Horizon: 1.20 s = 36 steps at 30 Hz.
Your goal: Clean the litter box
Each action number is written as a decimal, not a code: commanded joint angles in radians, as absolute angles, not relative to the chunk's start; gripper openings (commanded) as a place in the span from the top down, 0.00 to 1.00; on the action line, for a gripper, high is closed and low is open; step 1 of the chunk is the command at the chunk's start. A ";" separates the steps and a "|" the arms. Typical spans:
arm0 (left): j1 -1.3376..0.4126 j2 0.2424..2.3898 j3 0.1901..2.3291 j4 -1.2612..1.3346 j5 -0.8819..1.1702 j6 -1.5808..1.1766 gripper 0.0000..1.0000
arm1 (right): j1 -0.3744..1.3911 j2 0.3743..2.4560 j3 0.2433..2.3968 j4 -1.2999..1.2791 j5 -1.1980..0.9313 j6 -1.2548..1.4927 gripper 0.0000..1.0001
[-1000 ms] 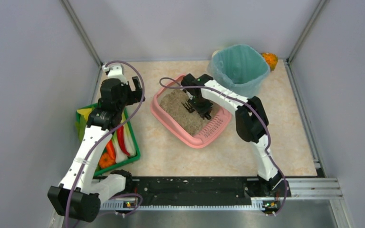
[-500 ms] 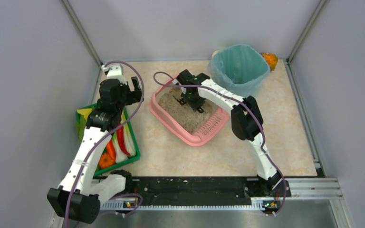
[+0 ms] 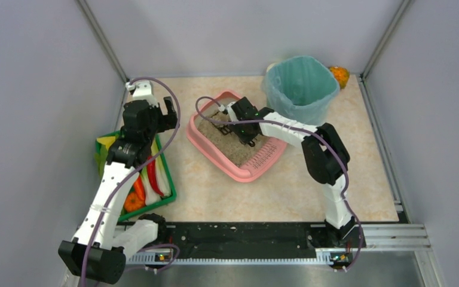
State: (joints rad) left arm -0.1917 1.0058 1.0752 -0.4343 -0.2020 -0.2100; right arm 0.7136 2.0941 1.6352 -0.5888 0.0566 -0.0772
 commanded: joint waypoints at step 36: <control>-0.189 0.793 0.750 -0.142 -0.268 -0.218 0.02 | 0.704 1.499 1.269 -0.453 0.086 -0.178 1.00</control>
State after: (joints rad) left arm -0.1917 0.8303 0.7990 -0.2543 -0.2611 -0.2363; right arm 0.7086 1.5795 1.2518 -0.5201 0.0364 -0.1677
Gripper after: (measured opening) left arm 0.980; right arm 0.259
